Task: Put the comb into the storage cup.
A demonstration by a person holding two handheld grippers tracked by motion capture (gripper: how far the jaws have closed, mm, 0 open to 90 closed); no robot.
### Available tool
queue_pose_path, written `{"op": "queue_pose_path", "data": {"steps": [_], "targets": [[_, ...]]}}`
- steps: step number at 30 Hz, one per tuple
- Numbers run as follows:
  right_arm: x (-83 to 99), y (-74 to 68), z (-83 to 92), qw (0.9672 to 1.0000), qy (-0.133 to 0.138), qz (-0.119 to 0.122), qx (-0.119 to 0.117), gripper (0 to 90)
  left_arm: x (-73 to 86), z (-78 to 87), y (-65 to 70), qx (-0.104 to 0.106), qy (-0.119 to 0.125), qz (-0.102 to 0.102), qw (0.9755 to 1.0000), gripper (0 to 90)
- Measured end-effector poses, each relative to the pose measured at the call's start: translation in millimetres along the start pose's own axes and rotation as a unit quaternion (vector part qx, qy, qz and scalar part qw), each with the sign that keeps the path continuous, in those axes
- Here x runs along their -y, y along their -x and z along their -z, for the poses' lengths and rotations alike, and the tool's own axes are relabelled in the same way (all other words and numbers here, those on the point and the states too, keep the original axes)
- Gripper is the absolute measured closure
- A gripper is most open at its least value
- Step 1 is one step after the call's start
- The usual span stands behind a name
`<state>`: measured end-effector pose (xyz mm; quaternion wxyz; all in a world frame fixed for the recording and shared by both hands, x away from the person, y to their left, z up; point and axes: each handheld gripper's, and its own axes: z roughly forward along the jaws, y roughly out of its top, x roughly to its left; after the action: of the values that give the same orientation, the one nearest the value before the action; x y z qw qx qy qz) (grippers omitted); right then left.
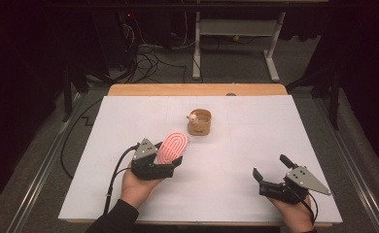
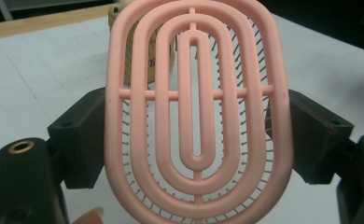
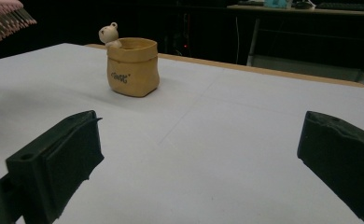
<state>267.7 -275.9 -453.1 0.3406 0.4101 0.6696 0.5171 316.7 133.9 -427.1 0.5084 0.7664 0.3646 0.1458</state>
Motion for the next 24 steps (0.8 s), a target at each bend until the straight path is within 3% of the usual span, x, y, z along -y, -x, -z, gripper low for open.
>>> {"op": "queue_pose_path", "data": {"steps": [4,8,15,24], "targets": [[0.5,-1.9,0.1,1.0000,-0.002,0.003,-0.001,0.3,-0.1,1.7,2.1,0.013,0.016,-0.004,0.9998,18.3],[0.6,-1.2,-0.2,1.0000,-0.002,0.003,-0.001,0.3,1.9,0.5,6.8,0.030,0.026,-0.022,0.9990,18.2],[-1.6,-2.7,-1.4,1.0000,0.002,0.005,-0.004,0.3,1.8,-0.1,15.0,0.043,0.055,-0.037,0.9969,18.2],[-3.5,-12.4,-11.1,0.9998,-0.004,0.013,-0.011,0.3,-12.0,-0.7,15.1,0.062,0.091,-0.052,0.9925,18.2]]}}
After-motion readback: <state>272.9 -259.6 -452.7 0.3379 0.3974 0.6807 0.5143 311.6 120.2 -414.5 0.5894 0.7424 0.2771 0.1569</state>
